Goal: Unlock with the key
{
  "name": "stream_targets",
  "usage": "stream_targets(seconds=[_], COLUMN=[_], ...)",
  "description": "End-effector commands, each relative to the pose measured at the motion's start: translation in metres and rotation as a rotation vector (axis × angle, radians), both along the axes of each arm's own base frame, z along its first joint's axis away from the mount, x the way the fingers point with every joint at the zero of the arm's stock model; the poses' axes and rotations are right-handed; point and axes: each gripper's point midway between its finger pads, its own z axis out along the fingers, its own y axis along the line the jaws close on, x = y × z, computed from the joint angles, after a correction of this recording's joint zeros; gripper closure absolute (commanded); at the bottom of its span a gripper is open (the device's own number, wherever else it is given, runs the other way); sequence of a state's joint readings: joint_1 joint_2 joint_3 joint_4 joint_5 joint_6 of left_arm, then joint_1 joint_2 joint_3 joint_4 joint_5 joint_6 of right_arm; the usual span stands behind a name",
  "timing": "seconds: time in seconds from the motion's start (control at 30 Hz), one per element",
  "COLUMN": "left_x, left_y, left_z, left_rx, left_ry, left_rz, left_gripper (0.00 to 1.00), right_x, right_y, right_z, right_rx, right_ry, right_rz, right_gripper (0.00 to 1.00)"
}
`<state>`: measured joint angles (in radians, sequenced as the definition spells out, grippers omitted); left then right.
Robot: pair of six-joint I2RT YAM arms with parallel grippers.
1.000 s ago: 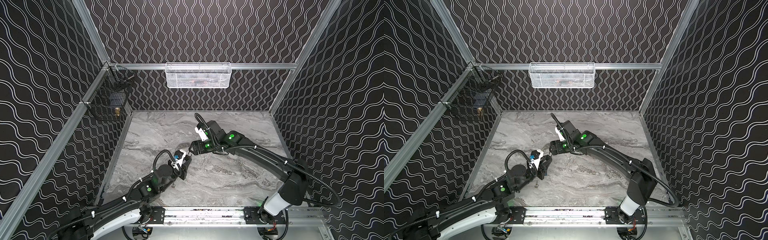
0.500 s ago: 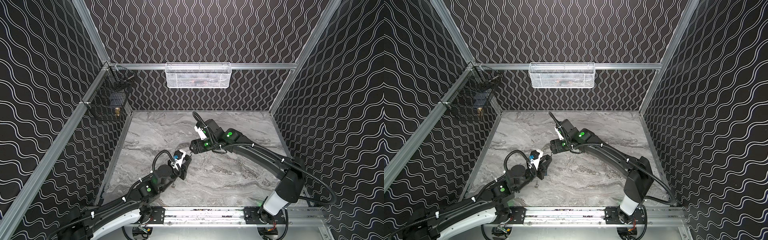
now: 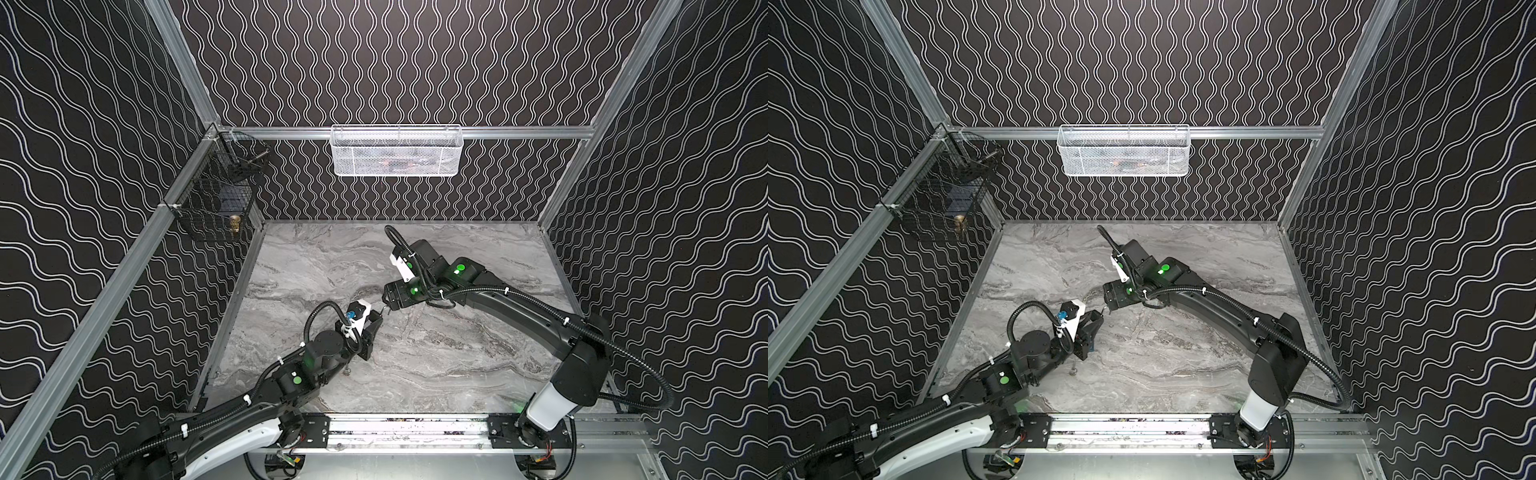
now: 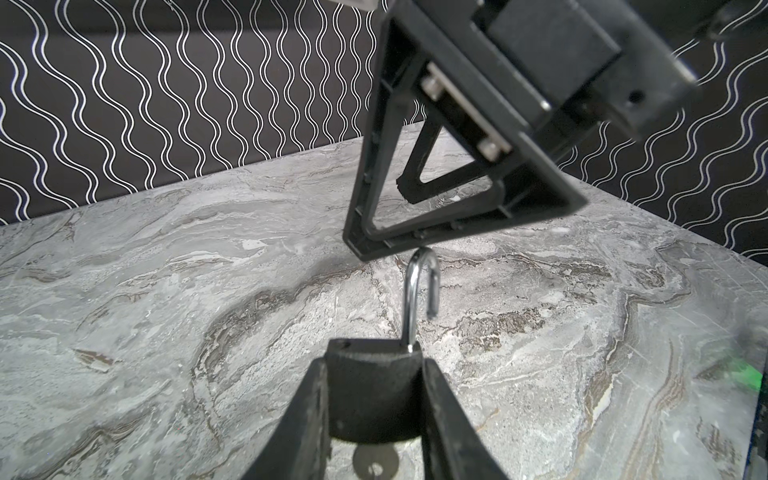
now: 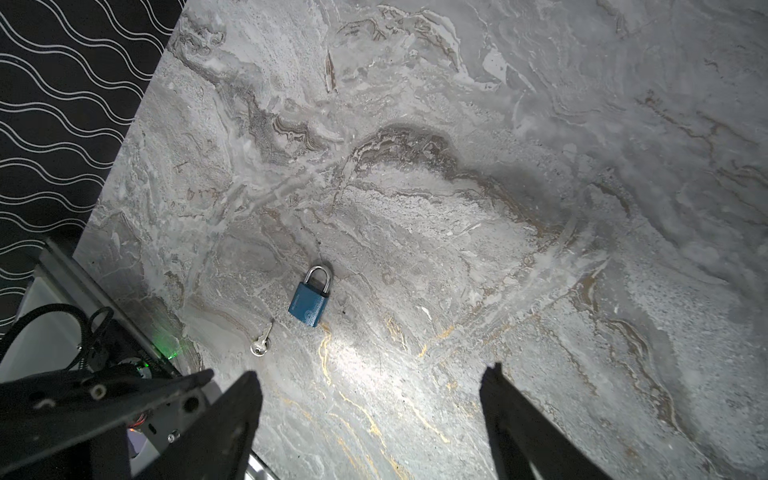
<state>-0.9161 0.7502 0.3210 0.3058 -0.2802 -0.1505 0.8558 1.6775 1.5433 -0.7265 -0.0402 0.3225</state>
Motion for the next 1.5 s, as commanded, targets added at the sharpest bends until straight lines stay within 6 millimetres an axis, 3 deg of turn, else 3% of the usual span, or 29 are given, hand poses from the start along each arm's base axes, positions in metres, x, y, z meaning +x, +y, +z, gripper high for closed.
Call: stream_targets(seconds=[0.0, 0.27, 0.63, 0.87, 1.13, 1.47], left_x=[0.003, 0.005, 0.008, 0.016, 0.039, 0.074], left_y=[0.000, 0.001, 0.002, 0.000, 0.002, 0.025], left_z=[0.017, 0.013, 0.008, -0.005, -0.041, -0.093], left_rx=[-0.027, -0.019, 0.022, 0.134, 0.251, 0.299], left_ry=[-0.058, -0.046, 0.003, 0.112, 0.348, 0.589], left_rz=[0.008, 0.020, 0.043, 0.070, 0.098, 0.228], left_gripper=[1.00, 1.00, 1.00, 1.00, 1.00, 1.00], right_x=[-0.008, -0.012, -0.002, 0.004, 0.005, -0.005], right_y=[-0.002, -0.006, -0.024, -0.036, -0.046, -0.049], right_z=[-0.001, 0.003, 0.007, 0.005, -0.010, -0.039], right_rx=[-0.002, 0.020, 0.025, 0.061, 0.117, 0.200], right_ry=[0.016, 0.009, -0.037, -0.042, -0.015, 0.034], right_rz=[0.027, 0.013, -0.073, -0.132, -0.184, -0.221], right_gripper=[0.16, 0.16, 0.15, 0.14, 0.14, 0.14])
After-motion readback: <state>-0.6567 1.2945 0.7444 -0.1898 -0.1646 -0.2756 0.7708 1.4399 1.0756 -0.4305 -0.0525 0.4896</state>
